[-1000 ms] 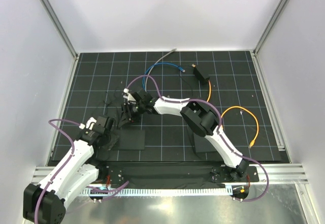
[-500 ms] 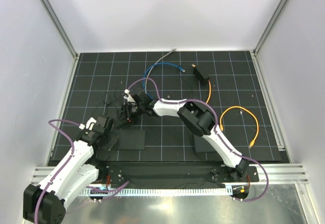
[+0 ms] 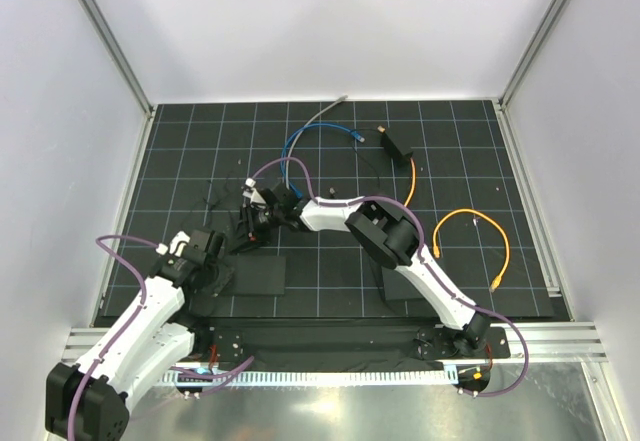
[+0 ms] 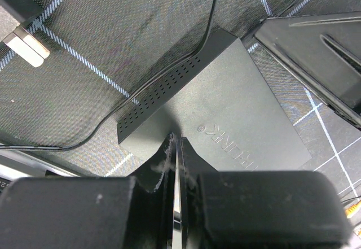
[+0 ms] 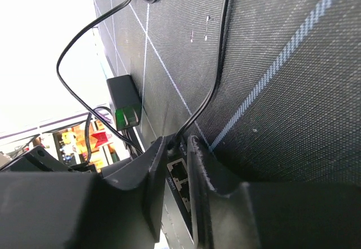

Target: Pull the plug from the switch port

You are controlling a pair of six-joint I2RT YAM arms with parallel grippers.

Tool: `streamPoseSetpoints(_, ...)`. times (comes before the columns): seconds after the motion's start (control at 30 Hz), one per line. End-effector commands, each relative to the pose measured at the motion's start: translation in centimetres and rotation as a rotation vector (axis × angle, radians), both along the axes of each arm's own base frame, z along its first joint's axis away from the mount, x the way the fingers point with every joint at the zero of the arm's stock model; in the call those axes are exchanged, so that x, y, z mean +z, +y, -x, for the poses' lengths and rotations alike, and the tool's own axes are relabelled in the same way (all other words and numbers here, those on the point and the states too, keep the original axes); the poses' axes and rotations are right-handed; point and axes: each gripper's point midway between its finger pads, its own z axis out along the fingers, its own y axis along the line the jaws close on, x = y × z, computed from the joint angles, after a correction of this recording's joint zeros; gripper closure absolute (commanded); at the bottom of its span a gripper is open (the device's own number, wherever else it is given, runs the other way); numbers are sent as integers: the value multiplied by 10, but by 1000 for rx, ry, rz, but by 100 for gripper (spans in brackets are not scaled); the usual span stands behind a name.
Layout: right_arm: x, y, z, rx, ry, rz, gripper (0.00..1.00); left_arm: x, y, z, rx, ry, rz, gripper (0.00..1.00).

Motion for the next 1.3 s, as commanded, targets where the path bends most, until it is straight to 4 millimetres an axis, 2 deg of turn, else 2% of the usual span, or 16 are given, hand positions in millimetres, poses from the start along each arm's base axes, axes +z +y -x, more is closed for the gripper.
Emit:
streamPoseSetpoints(0.0, -4, 6, 0, -4, 4, -11, 76, 7, 3, -8, 6, -21, -25, 92)
streamPoseSetpoints(0.17, -5, 5, -1, -16, 15, -17, 85, 11, 1, -21, 2, -49, -29, 89)
streamPoseSetpoints(0.23, -6, 4, -1, -23, 22, -19, 88, 7, -2, -23, -9, -30, -25, 90)
streamPoseSetpoints(0.43, -6, 6, -10, -67, 47, -28, 99, -15, -1, -11, -23, 61, -45, 96)
streamPoseSetpoints(0.63, -10, 1, -25, -150, 64, 1, 99, -25, 1, -1, -24, 93, -49, 100)
streamPoseSetpoints(0.73, -5, 2, -37, -230, 103, -25, 99, -27, 8, 6, -16, 120, -81, 100)
streamPoseSetpoints(1.0, -1, 0, -55, -377, 145, -6, 99, -28, 11, 3, -72, 189, -138, 100)
streamPoseSetpoints(1.27, -2, -5, -64, -474, 160, 0, 99, -31, 15, 4, -110, 225, -178, 100)
